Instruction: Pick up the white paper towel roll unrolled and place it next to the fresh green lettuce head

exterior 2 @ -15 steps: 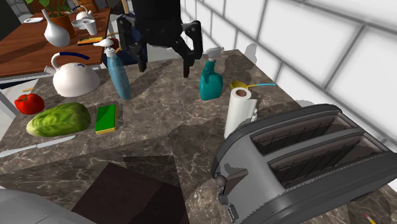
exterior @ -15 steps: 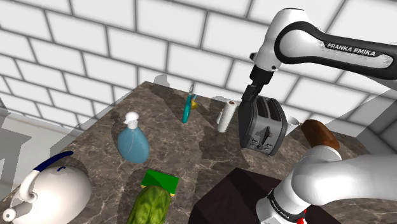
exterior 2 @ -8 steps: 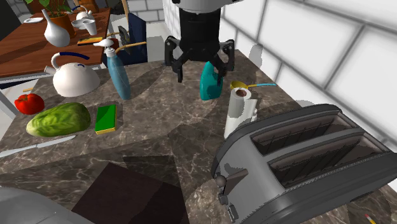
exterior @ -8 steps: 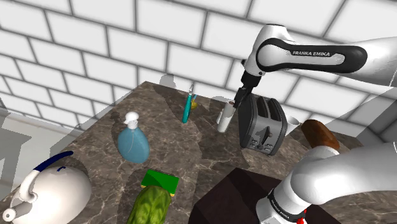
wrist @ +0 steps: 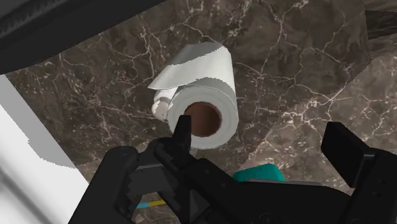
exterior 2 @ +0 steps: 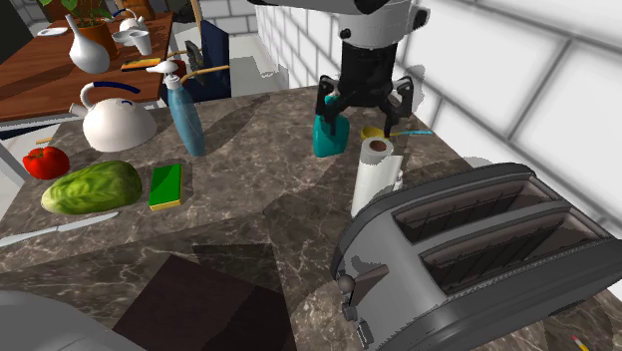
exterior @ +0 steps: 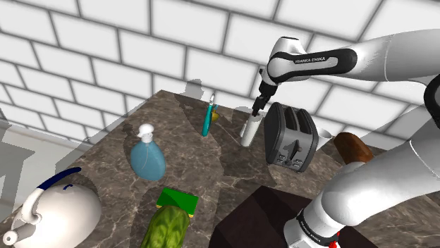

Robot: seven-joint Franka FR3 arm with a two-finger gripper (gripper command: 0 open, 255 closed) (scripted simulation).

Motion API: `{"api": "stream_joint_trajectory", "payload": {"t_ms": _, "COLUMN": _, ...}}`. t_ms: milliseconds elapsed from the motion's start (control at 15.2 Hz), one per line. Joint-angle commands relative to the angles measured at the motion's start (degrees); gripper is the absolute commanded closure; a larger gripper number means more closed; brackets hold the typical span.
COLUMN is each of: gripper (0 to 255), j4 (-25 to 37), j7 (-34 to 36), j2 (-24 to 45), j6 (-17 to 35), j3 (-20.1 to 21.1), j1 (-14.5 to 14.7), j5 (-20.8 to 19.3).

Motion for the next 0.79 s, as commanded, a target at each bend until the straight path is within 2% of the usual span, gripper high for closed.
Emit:
{"api": "stream_joint_trajectory", "payload": {"t_ms": 0, "gripper": 0, "j4": 1.9, "j7": -2.0, "j2": 3.9, "j6": 2.6, "j3": -1.2, "j1": -0.3, "j5": 0.0}}
{"api": "stream_joint_trajectory", "payload": {"t_ms": 132, "gripper": 0, "j4": 3.9, "j7": -3.6, "j2": 7.3, "j6": 4.4, "j3": -2.0, "j1": -0.5, "j5": 0.4}}
{"api": "stream_joint_trajectory", "payload": {"t_ms": 726, "gripper": 0, "j4": 0.9, "j7": -4.1, "j2": 10.4, "j6": 10.4, "j3": -2.4, "j1": -0.5, "j5": 0.9}}
